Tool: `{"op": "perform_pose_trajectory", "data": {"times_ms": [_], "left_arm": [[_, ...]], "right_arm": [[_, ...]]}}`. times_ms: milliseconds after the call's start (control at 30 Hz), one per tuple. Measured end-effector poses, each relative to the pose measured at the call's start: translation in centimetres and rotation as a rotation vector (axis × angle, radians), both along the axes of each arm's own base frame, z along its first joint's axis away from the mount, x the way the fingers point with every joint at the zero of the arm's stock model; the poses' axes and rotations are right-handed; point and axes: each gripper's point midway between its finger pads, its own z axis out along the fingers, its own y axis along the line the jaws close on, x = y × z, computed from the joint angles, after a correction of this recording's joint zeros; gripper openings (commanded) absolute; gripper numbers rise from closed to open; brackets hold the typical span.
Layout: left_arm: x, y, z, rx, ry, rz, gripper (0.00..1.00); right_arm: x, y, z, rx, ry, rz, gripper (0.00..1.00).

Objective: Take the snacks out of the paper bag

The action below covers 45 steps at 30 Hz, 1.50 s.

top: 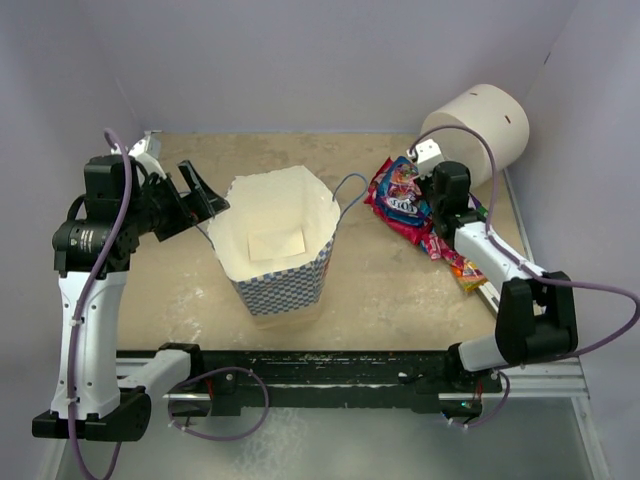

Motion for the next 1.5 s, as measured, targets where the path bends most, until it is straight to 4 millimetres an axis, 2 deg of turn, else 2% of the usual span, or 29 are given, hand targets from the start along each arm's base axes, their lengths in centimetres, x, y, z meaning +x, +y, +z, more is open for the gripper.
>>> {"op": "perform_pose_trajectory", "data": {"times_ms": [300,433,533,633,733,800,867,1033,1300,1400,1500], "left_arm": [[-0.4,0.4,-0.3,0.019,0.004,0.009,0.99],[-0.9,0.3,-0.6,0.014,0.008,0.004,0.99],[-0.9,0.1,-0.5,0.01,0.005,-0.002,0.99],[-1.0,0.1,-0.4,0.01,0.004,-0.002,0.99],[-1.0,0.2,0.1,0.014,-0.011,0.003,0.99],[-1.0,0.5,0.6,0.024,-0.025,0.012,0.99],[-1.1,0.8,1.0,0.041,-0.039,0.018,0.99],[-1.3,1.4,1.7,0.072,-0.06,0.037,0.99],[-1.2,1.8,2.0,0.096,-0.076,0.046,0.99],[-1.1,1.9,2.1,0.106,-0.083,0.043,0.99],[-0.9,2.0,2.5,0.121,-0.106,0.034,0.99]], "right_arm": [[-0.1,3.7,-3.3,0.225,0.068,0.055,0.0],[-0.8,4.5,-4.6,0.302,0.099,0.043,0.0],[-1.2,4.6,-5.2,0.341,0.121,0.022,0.12],[-1.6,4.7,-5.6,0.36,0.142,0.012,0.35],[-2.4,4.7,-6.0,0.366,0.185,0.003,0.52],[-2.8,4.6,-5.9,0.369,0.195,-0.005,0.59],[-3.2,4.5,-5.3,0.378,0.196,-0.013,0.65],[-3.2,4.4,-2.4,0.4,0.17,-0.036,0.98],[-2.8,4.3,4.2,0.507,0.147,-0.13,1.0],[-3.1,5.4,6.6,0.565,0.161,-0.103,0.99],[-4.2,7.0,7.6,0.636,0.193,-0.066,0.99]]}}
